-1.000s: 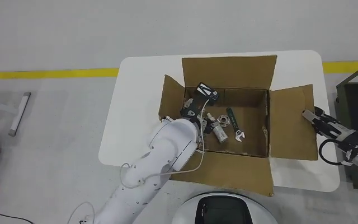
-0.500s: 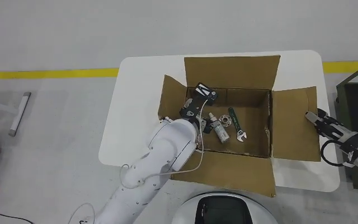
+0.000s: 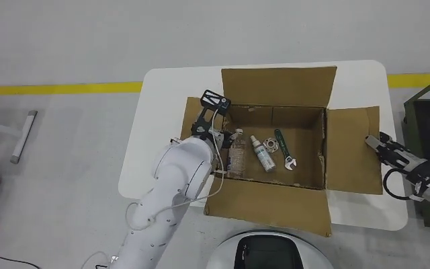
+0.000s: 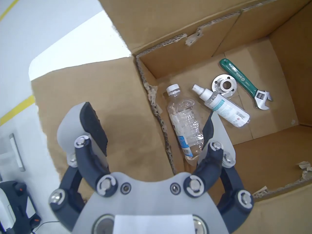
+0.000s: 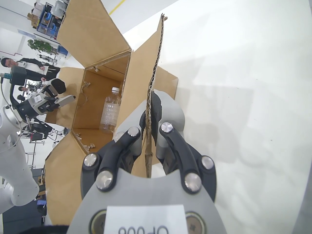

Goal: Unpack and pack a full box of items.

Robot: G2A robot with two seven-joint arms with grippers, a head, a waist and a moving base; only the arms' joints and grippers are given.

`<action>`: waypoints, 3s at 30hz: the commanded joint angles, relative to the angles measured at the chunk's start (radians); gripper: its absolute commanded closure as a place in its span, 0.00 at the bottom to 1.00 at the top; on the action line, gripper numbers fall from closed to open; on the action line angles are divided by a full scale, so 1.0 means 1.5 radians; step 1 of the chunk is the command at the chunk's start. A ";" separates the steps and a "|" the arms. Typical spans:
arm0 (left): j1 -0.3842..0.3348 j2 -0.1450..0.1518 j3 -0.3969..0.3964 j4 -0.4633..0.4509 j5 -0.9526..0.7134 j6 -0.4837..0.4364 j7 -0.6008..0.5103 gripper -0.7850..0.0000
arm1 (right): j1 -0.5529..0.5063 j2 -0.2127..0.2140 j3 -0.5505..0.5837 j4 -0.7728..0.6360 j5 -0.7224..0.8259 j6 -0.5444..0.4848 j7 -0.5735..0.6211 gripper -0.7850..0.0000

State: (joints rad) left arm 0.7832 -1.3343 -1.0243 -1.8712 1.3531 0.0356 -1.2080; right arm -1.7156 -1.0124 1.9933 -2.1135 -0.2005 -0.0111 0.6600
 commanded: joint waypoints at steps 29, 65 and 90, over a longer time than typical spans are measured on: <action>0.020 -0.006 -0.048 -0.037 -0.031 0.004 0.008 0.00 | -0.002 -0.002 0.016 -0.018 -0.001 -0.007 -0.037 0.00; -0.068 -0.058 0.178 -0.021 -0.080 0.010 -0.094 0.00 | -0.117 -0.043 0.103 -0.158 -0.278 -0.068 -0.320 1.00; -0.194 -0.162 0.247 0.312 -0.027 0.221 -0.163 0.00 | -0.067 -0.050 0.064 -0.158 -0.302 -0.051 -0.264 1.00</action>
State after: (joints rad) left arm 0.4896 -1.5714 -0.6491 -1.4169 1.3078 0.3712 -1.4489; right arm -1.8174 -1.0862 2.0903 -2.3500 -0.6527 -0.0882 0.2621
